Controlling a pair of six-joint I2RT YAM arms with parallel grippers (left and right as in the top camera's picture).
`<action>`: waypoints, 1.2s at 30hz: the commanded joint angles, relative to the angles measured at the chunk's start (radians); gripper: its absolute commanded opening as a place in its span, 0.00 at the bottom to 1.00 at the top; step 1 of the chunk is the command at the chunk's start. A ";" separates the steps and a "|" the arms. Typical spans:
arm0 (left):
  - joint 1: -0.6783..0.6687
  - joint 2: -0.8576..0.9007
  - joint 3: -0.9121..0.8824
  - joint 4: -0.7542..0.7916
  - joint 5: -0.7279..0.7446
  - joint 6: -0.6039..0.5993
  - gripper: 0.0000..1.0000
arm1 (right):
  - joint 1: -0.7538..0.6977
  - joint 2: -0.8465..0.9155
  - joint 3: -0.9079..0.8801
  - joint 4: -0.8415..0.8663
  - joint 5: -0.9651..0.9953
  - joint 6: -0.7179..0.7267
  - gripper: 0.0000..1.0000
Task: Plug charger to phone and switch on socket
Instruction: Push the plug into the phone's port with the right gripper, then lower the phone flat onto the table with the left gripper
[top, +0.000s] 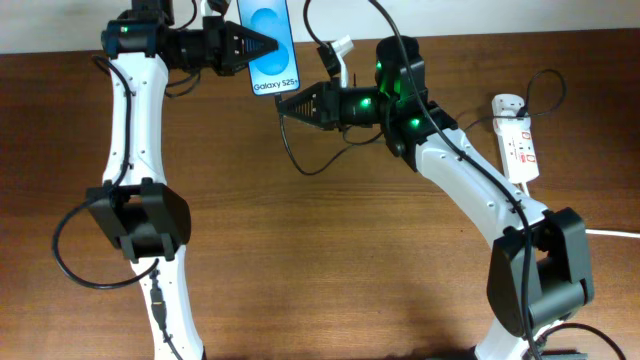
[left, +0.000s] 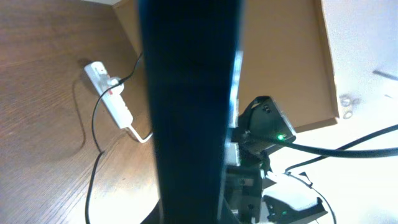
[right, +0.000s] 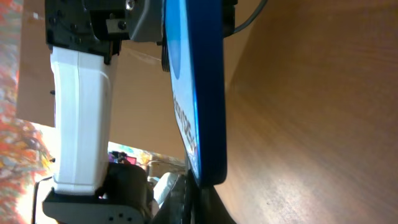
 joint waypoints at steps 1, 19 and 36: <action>-0.017 -0.042 0.019 -0.012 -0.032 0.019 0.00 | -0.018 -0.022 0.019 0.023 0.074 0.002 0.31; -0.107 -0.041 -0.292 -0.064 -1.062 -0.026 0.00 | -0.124 -0.124 0.019 -1.023 0.384 -0.579 0.82; -0.213 -0.041 -0.650 0.122 -0.821 0.034 0.00 | -0.124 -0.309 0.019 -1.212 0.357 -0.689 0.88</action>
